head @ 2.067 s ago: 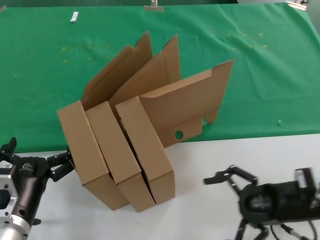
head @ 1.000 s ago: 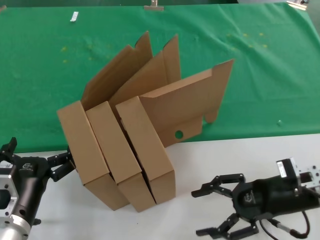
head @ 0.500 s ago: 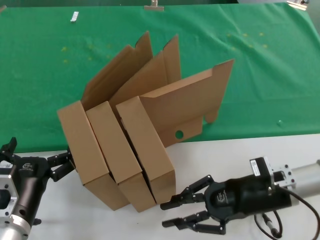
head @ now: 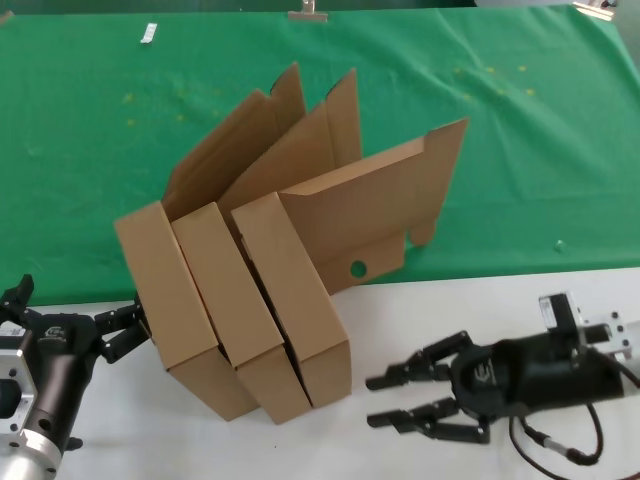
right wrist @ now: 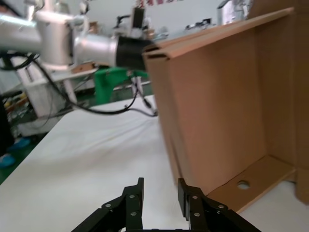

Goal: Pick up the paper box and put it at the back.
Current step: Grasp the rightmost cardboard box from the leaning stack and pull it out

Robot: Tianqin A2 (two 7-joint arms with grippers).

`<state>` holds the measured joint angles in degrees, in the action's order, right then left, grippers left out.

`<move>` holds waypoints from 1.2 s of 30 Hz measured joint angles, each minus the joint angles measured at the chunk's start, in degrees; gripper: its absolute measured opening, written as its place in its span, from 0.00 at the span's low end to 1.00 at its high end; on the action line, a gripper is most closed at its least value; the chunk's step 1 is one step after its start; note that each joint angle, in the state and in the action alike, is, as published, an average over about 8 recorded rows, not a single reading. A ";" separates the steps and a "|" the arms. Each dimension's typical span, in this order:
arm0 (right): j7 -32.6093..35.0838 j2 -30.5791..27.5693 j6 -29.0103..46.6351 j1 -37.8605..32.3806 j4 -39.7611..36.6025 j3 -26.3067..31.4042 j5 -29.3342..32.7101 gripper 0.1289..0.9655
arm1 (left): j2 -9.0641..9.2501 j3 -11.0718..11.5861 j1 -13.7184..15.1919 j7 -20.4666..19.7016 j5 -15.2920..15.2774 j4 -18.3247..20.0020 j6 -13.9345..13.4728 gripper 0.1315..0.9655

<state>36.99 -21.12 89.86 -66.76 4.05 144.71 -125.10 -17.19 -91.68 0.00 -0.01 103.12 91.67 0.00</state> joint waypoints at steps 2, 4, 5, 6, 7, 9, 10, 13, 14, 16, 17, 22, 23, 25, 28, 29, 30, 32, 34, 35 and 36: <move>-0.61 0.53 -0.20 -0.21 -0.78 -2.38 1.30 0.22 | 0.00 0.00 0.00 0.00 0.00 0.00 0.00 1.00; -1.02 1.23 -0.50 -0.42 -1.44 -4.74 2.70 0.22 | 0.00 0.00 0.00 0.00 0.00 0.00 0.00 1.00; -1.14 1.63 -0.66 -0.52 -1.71 -5.91 3.48 0.23 | 0.00 0.00 0.00 0.00 0.00 0.00 0.00 1.00; -1.21 2.04 -0.82 -0.62 -1.94 -7.01 4.26 0.24 | 0.00 0.00 0.00 0.00 0.00 0.00 0.00 1.00; -1.23 2.44 -0.94 -0.70 -2.11 -7.99 5.03 0.26 | 0.00 0.00 0.00 0.00 0.00 0.00 0.00 1.00; -1.16 3.25 -1.12 -0.83 -2.34 -9.81 6.56 0.28 | 0.00 0.00 0.00 0.00 0.00 0.00 0.00 1.00; -1.07 3.66 -1.18 -0.86 -2.40 -10.63 7.33 0.29 | 0.00 0.00 0.00 0.00 0.00 0.00 0.00 1.00; -0.66 4.75 -1.26 -0.88 -2.49 -12.73 9.50 0.32 | 0.00 0.00 0.00 0.00 0.00 0.00 0.00 1.00; -0.48 5.08 -1.29 -0.86 -2.50 -13.38 10.20 0.32 | 0.00 0.00 0.00 0.00 0.00 0.00 0.00 1.00; -0.13 5.64 -1.38 -0.81 -2.51 -14.61 11.56 0.32 | 0.00 0.00 0.00 0.00 0.00 0.00 0.00 1.00; 0.03 5.89 -1.42 -0.79 -2.51 -15.23 12.25 0.31 | 0.00 0.00 0.00 0.00 0.00 0.00 0.00 1.00; 0.84 6.45 -1.83 -0.85 -2.61 -18.10 15.62 0.27 | 0.00 0.00 0.00 0.00 0.00 0.00 0.00 1.00; 0.99 6.45 -1.96 -0.90 -2.64 -18.63 16.26 0.27 | 0.00 0.00 0.00 0.00 0.00 0.00 0.00 1.00; 1.30 6.36 -2.27 -1.00 -2.70 -19.68 17.46 0.26 | 0.00 0.00 0.00 0.00 0.00 0.00 0.00 1.00; 1.78 6.17 -2.81 -1.18 -2.78 -21.29 19.01 0.21 | 0.00 0.00 0.00 0.00 0.00 0.00 0.00 1.00; 1.94 6.12 -3.00 -1.23 -2.81 -21.82 19.45 0.20 | 0.00 0.00 0.00 0.00 0.00 0.00 0.00 1.00; 2.09 6.08 -3.19 -1.29 -2.83 -22.35 19.86 0.18 | 0.00 0.00 0.00 0.00 0.00 0.00 0.00 1.00; 2.39 6.01 -3.53 -1.38 -2.87 -23.38 20.65 0.15 | 0.00 0.00 0.00 0.00 0.00 0.00 0.00 1.00; 2.63 5.96 -3.78 -1.45 -2.89 -24.34 21.40 0.13 | 0.00 0.00 0.00 0.00 0.00 0.00 0.00 1.00; 2.73 5.92 -3.85 -1.48 -2.90 -24.80 21.78 0.12 | 0.00 0.00 0.00 0.00 0.00 0.00 0.00 1.00; 2.82 5.87 -3.89 -1.50 -2.91 -25.25 22.16 0.11 | 0.00 0.00 0.00 0.00 0.00 0.00 0.00 1.00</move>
<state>39.81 -15.26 85.97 -68.26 1.14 119.46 -102.94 -17.19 -91.68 0.00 -0.01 103.12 91.67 0.00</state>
